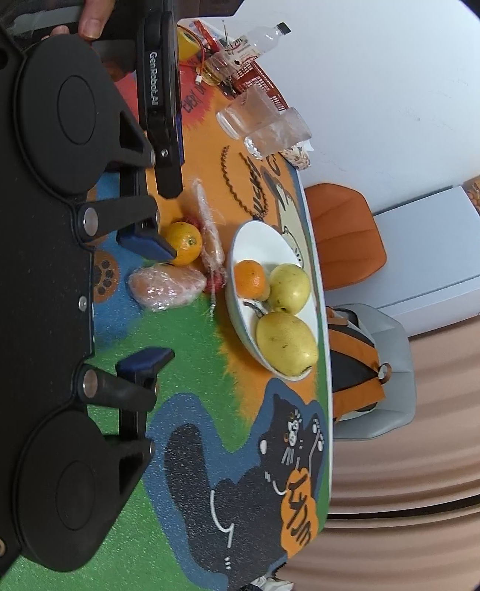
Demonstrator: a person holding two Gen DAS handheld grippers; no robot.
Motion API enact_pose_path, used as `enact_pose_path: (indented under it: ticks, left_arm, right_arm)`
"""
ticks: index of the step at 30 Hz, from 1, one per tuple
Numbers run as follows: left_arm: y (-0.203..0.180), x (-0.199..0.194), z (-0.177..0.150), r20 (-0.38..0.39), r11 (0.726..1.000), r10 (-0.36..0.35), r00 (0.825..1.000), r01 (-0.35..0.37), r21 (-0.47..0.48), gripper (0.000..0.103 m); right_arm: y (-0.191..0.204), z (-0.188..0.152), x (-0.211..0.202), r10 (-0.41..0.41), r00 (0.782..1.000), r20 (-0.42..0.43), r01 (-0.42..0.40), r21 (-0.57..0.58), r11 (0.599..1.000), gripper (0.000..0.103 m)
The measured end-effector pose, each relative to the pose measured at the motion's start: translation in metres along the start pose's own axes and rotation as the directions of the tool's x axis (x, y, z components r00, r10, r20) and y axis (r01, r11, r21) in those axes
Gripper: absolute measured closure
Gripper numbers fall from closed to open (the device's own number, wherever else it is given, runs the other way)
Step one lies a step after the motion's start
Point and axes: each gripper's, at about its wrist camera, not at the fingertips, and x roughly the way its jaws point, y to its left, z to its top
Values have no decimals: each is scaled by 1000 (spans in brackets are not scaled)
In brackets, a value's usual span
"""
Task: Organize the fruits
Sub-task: 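Grasp the small brown round fruit with left tool while right tool approaches wrapped item, then close right tool on the plastic-wrapped orange item while left holds brown fruit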
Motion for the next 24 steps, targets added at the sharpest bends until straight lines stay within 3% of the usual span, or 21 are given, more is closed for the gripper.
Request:
enact_pose_path:
  ticks: [14,16,19,24]
  left_arm:
    - [-21,35,-13,-54,999,13,998,-11,41,57]
    - [-23,35,-15,-48,998,26,999,-23,63,61]
    - [-21,35,-15,-53,998,27,998,-23,66,79]
    - [-13,27,-15,-48,998,18,999,-15,54,79]
  right_arm:
    - [-10,-11,7,10,1000,-11,-9,33,999,56]
    - [-11,-12,10,13,1000,-17,-13,34,999,56]
    - [-10,-13,15,12,1000,-27,-11,24,1000,56]
    - [-5,-8,21,13,999,-33,-13,3,1000,55]
